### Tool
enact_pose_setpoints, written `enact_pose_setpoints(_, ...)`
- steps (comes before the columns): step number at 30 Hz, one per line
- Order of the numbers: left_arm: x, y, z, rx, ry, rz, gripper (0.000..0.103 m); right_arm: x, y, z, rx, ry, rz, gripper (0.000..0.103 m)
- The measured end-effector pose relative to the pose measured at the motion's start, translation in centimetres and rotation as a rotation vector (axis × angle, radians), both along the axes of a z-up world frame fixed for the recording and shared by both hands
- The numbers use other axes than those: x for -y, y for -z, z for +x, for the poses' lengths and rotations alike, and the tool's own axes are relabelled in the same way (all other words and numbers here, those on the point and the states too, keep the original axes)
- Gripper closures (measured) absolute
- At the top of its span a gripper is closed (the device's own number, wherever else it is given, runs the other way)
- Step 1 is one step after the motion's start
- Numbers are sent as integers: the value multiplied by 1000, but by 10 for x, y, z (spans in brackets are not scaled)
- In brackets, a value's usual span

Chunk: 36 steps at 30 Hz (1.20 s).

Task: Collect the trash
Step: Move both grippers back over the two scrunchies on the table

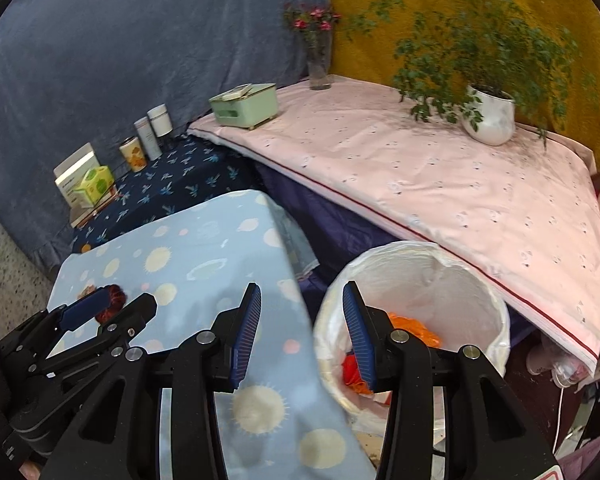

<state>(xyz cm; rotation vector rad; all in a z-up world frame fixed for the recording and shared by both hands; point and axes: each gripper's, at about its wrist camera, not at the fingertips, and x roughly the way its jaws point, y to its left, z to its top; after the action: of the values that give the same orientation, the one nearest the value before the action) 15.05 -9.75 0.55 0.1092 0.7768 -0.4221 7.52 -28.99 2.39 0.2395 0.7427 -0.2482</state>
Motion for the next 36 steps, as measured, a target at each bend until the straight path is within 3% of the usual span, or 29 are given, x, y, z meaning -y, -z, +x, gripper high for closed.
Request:
enact_pose_setpoints(22,-207,48,64,-82,-350,20,47,-186,35,91,-94,-314,-41,61)
enact_pose_setpoints(28,-258,69,90,-126,-438,27,47,-231,62,122,-141,-381,-38,61)
enact_pose_setpoints(32,-281,83,114,-172,-472,-7,47,-248,83,144,-174,-399,-15,61)
enact_pose_setpoints(36,-292,99,141,-214,-498,-36,38,-264,105,169,-211,-410,9,61)
